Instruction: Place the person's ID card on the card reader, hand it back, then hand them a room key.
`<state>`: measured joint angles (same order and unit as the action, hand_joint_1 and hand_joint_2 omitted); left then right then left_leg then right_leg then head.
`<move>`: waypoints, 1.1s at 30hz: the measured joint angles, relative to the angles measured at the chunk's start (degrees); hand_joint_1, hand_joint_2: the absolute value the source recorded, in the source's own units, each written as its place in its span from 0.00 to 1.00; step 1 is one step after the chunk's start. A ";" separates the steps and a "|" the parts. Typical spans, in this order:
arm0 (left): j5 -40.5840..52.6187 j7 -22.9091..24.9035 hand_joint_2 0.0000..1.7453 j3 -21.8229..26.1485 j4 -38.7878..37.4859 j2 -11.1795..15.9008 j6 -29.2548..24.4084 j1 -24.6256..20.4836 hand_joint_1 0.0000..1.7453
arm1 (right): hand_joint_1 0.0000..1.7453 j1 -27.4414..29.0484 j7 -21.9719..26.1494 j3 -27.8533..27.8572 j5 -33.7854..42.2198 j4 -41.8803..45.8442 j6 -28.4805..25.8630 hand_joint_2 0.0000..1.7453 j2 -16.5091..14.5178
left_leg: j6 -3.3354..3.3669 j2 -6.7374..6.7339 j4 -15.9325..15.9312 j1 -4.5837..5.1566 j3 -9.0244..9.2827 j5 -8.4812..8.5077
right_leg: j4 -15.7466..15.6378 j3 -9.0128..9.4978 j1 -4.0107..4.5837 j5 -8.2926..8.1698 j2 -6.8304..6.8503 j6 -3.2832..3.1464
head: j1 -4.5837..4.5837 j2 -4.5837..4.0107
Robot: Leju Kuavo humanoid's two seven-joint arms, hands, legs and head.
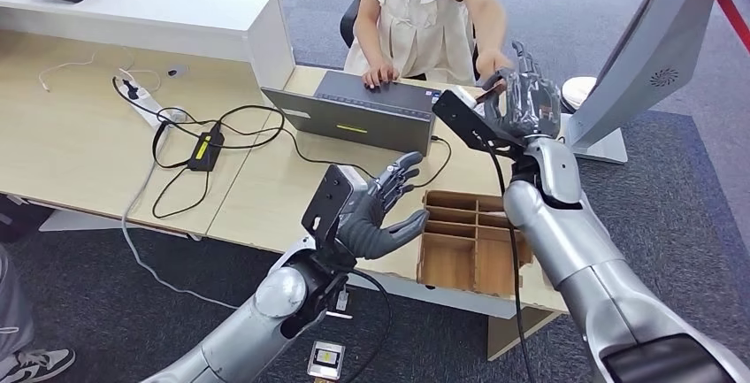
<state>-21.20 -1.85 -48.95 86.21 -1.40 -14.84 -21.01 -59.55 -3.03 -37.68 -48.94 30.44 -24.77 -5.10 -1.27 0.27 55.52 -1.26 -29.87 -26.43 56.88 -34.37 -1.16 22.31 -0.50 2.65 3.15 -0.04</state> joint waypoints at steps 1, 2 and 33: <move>-0.04 0.02 1.00 -0.03 -0.01 0.00 0.00 -0.01 0.00 | 0.00 0.01 -0.05 -0.05 -0.01 -0.17 -0.03 1.00 0.03 | 0.00 0.00 0.00 0.00 0.00 0.00 | 0.00 0.00 0.00 0.00 0.00 0.00 | 0.00 0.00; -0.06 0.04 1.00 -0.07 -0.01 0.00 0.00 -0.01 0.00 | 0.00 0.04 -0.10 -0.11 -0.02 -0.33 -0.10 1.00 0.07 | 0.00 0.00 0.00 0.00 0.00 0.00 | 0.00 -0.01 0.00 0.00 -0.01 0.00 | 0.00 -0.01; 5.26 2.17 1.00 2.29 3.94 3.22 -6.46 5.27 0.00 | 0.00 18.45 5.80 6.75 29.20 33.43 -8.27 1.00 5.10 | 0.01 0.00 -0.01 0.00 0.04 -0.02 | -0.02 0.02 0.00 0.01 -0.01 0.00 | 0.00 0.00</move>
<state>-15.94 0.33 -46.66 90.15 1.82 -21.30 -15.74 -41.10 2.78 -30.93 -19.73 63.87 -33.04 0.00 -1.27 0.27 55.51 -1.26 -29.83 -26.45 56.86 -34.35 -1.16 22.32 -0.50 2.65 3.15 -0.04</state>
